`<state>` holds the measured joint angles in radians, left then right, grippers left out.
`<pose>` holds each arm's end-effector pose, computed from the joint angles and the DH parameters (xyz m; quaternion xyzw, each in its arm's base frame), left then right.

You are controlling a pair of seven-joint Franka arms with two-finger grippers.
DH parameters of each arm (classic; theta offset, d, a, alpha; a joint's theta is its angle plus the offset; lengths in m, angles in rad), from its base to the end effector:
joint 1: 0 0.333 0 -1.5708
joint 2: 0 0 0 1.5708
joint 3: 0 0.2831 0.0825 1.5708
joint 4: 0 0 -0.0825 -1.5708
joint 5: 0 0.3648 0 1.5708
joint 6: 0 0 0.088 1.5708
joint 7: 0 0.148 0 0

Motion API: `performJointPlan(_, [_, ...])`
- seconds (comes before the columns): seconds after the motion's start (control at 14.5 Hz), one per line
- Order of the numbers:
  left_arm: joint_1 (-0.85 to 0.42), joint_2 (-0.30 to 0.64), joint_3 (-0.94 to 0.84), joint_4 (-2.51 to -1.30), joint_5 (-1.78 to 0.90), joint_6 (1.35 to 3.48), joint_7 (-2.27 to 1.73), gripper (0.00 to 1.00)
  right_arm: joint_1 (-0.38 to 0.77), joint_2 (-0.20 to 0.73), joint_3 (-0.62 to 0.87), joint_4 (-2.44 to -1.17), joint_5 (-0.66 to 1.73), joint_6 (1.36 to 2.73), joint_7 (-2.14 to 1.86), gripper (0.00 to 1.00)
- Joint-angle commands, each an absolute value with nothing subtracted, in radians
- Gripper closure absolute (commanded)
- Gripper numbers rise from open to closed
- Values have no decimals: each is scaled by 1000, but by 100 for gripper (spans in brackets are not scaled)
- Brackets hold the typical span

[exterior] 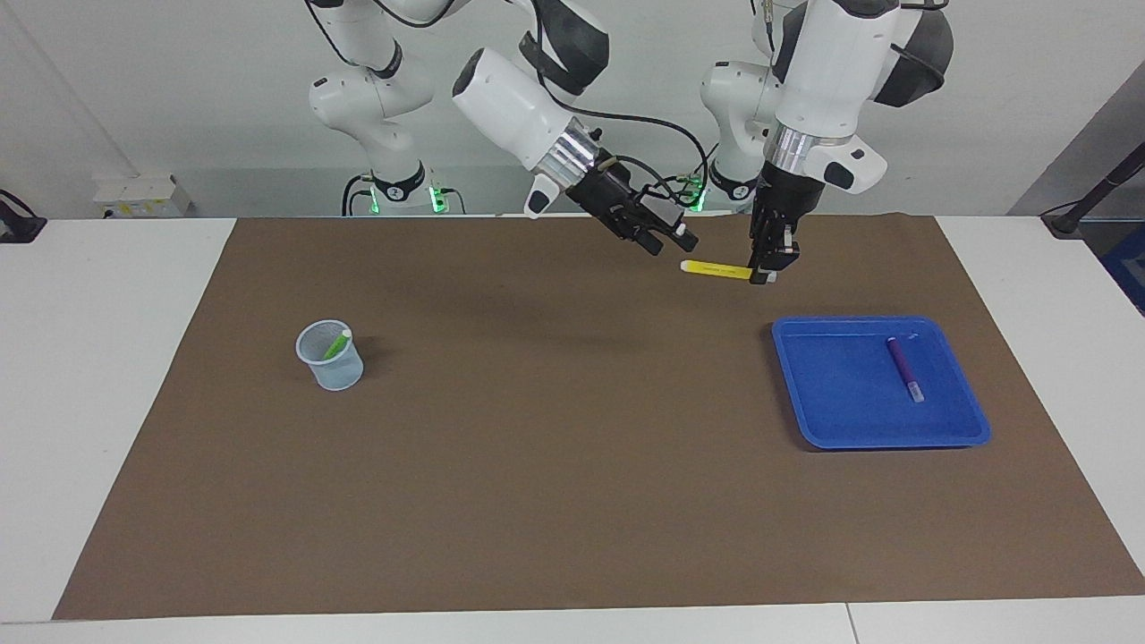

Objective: Transfer and insert pens with both arms
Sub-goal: 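Hold the yellow pen out while the right gripper reaches its tip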

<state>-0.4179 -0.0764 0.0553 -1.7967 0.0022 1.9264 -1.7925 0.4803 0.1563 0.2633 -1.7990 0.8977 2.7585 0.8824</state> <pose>0.5147 -0.1942 0.5219 0.7512 0.6520 0.0478 0.0910 0.5037 0.4238 0.4933 -0.7977 0.3708 -0.0045 0.4756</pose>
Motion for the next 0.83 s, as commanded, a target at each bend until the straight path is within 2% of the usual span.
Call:
performJointPlan(0.0, [-433,-107,63,-1824,26,1910,-1818,100,517,193,264,-1776,905,2826,896,10])
performJointPlan(0.14, [-433,-109,61,-1824,26,1910,-1819,100,517,193,264,-1779,905,2826,893,26])
performJointPlan(0.28, [-433,-109,61,-1824,26,1908,-1819,100,517,193,264,-1779,905,2826,891,36])
performJointPlan(0.48, [-433,-109,55,-1824,26,1907,-1824,100,517,201,264,-1778,905,2827,890,56])
performJointPlan(0.76, [-433,-109,54,-1824,26,1907,-1824,100,514,206,264,-1778,905,2827,881,56])
